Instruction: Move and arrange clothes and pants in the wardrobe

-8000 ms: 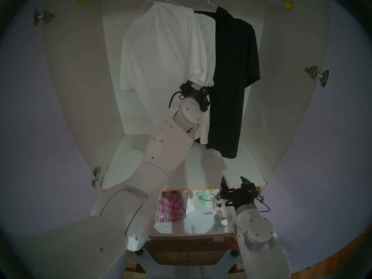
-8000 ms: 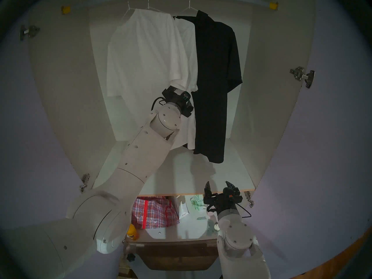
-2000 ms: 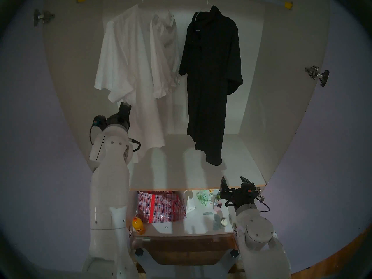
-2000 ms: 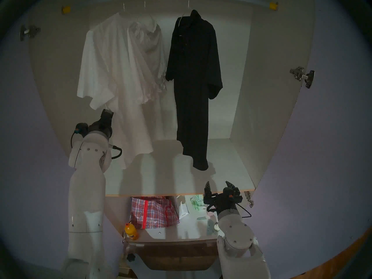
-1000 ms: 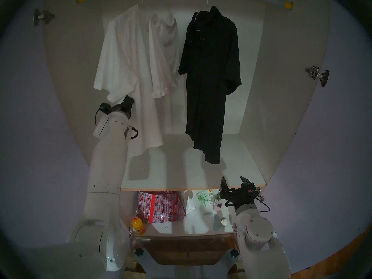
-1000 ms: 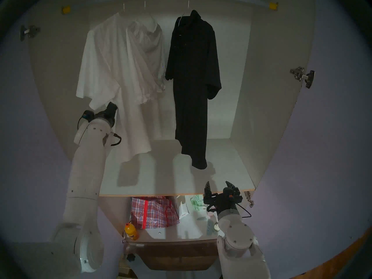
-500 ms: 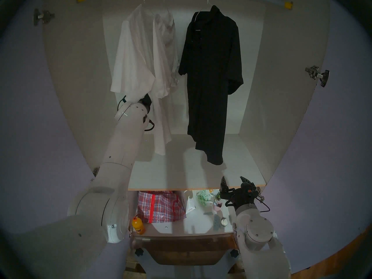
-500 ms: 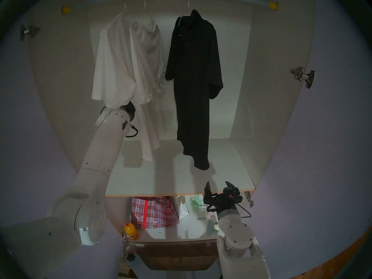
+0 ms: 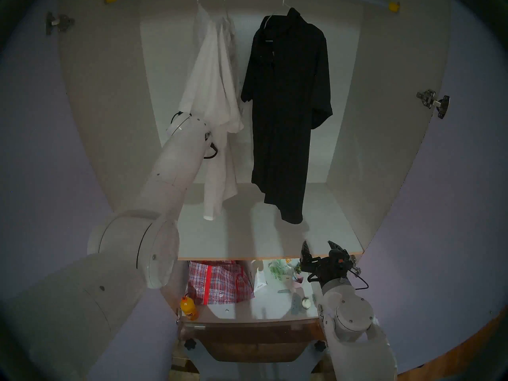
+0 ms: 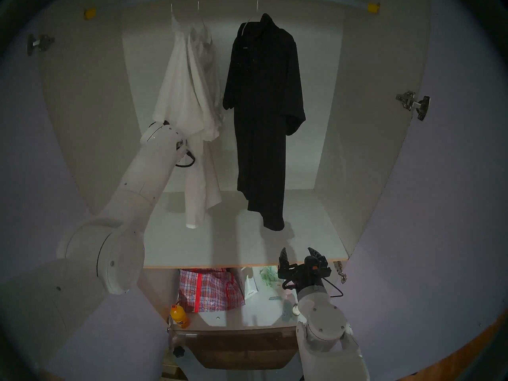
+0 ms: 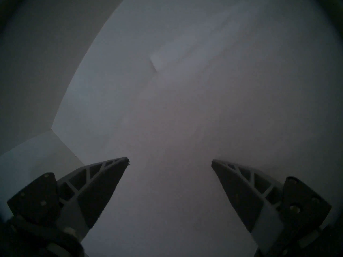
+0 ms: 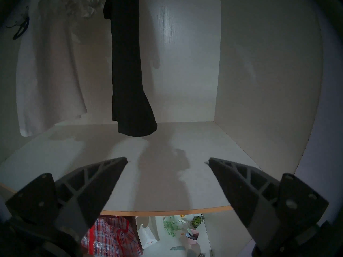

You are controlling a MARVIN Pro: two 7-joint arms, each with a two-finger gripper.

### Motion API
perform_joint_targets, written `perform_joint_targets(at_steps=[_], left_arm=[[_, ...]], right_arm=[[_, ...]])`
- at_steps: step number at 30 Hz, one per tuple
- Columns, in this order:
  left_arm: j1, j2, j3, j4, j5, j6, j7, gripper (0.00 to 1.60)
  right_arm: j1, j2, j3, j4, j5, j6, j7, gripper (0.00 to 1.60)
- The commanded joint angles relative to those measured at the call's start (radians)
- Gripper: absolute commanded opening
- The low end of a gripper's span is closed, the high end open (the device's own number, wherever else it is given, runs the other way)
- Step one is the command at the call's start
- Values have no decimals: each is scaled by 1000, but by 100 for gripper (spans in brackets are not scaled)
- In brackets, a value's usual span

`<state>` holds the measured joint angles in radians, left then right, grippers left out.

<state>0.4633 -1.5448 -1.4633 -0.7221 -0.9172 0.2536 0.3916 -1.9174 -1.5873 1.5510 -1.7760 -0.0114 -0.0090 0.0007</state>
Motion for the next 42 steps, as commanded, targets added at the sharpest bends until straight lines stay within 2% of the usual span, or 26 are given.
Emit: perform_joint_targets(at_steps=[1, 2, 4, 8, 9, 12, 16, 20, 23, 30, 32, 37, 39, 42], left_arm=[[-113, -27, 48, 26, 19, 1, -38, 160], [-137, -40, 52, 64, 24, -30, 0, 160], [-159, -55, 41, 106, 23, -71, 25, 160], [-224, -73, 74, 243, 69, -224, 130, 160], [-224, -73, 74, 243, 69, -224, 130, 160], [-272, -77, 112, 369, 91, -320, 165, 160], [-322, -77, 156, 503, 97, -382, 141, 160], [-336, -78, 190, 553, 107, -407, 128, 160], [-348, -86, 234, 581, 134, -426, 161, 160], [-344, -95, 285, 571, 136, -452, 167, 160], [-341, -96, 315, 570, 161, -456, 162, 160], [-325, -107, 461, 585, 286, -458, 175, 160], [-319, -107, 488, 588, 347, -449, 171, 160], [-320, -108, 499, 590, 365, -438, 175, 160]], right_arm=[[10, -3, -2, -24, 2, -6, 0, 160], [10, -3, -2, -24, 2, -6, 0, 160], [10, -3, -2, -25, 2, -6, 0, 160], [9, -3, -2, -26, 2, -6, 0, 160], [9, -3, -2, -26, 2, -6, 0, 160], [8, -3, -2, -27, 2, -5, 1, 160], [8, -4, -2, -28, 2, -5, 1, 160], [8, -3, -2, -27, 2, -5, 1, 160], [9, -3, -2, -25, 1, -6, 1, 160], [10, -3, -2, -24, 1, -6, 1, 160], [10, -3, -2, -23, 1, -6, 1, 160], [11, -3, -2, -23, 1, -6, 1, 160], [10, -3, -2, -23, 1, -6, 1, 160], [10, -3, -2, -24, 1, -6, 1, 160]])
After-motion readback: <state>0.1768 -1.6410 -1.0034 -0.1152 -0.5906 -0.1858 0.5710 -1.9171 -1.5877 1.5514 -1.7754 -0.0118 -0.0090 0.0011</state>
